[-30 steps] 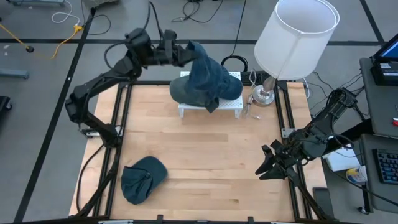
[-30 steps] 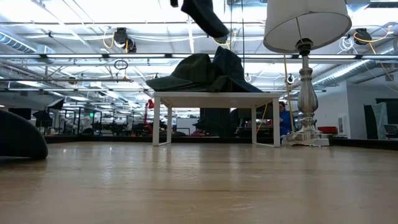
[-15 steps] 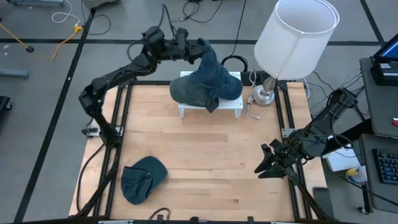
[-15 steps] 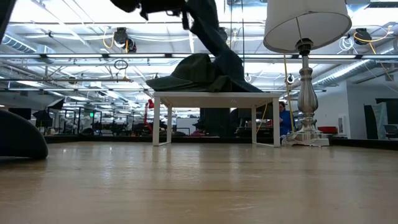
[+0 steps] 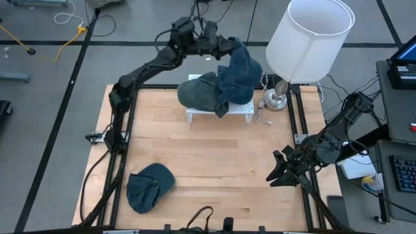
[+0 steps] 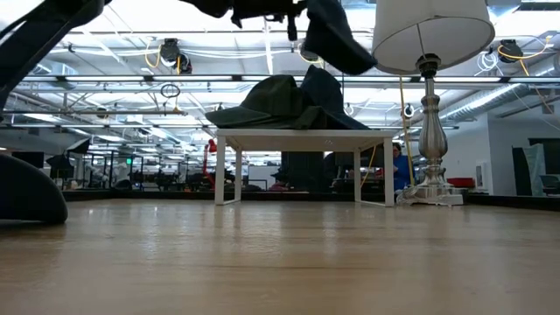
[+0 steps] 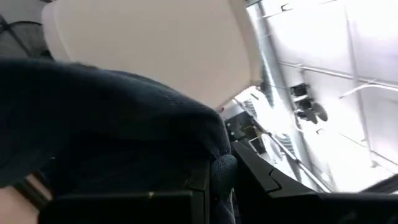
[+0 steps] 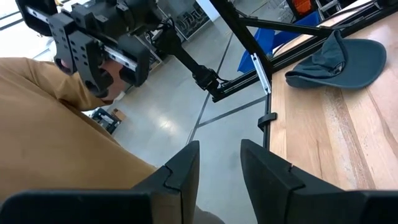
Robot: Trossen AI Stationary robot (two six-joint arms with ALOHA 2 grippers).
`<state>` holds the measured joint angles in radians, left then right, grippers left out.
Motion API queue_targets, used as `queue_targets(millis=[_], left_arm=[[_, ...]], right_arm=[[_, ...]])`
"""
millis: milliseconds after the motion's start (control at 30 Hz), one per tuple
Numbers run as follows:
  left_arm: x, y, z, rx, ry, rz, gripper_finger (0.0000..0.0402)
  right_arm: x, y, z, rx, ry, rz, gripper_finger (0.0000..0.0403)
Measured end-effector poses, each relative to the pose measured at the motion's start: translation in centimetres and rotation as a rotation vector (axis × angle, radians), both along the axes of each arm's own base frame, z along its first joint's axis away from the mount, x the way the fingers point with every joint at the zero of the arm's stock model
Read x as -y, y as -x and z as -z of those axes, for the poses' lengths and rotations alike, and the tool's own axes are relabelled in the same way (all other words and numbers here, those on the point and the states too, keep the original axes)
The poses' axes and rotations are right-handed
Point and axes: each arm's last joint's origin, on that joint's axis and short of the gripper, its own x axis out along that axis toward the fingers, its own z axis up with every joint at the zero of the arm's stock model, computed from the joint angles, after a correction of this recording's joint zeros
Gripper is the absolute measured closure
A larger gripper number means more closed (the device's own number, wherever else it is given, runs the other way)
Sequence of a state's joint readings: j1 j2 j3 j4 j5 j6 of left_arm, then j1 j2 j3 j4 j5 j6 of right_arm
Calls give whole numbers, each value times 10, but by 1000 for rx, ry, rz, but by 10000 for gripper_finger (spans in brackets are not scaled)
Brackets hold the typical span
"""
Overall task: Pick & Place hat
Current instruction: Stack the top blue cap on top of the blue cap on the shelf
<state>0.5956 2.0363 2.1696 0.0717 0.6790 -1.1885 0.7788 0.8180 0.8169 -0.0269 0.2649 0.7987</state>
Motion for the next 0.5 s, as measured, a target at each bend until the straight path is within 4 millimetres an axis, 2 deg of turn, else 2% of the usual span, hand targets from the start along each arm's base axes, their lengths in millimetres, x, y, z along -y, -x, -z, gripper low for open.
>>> queue_targets(millis=[333, 500], left_arm=[[14, -16, 16, -76, -18, -20, 359], [19, -19, 15, -69, -43, -78, 359]], right_arm=[[0, 0, 1, 4, 21, -2, 293], [0, 0, 1, 12, 37, -4, 293]])
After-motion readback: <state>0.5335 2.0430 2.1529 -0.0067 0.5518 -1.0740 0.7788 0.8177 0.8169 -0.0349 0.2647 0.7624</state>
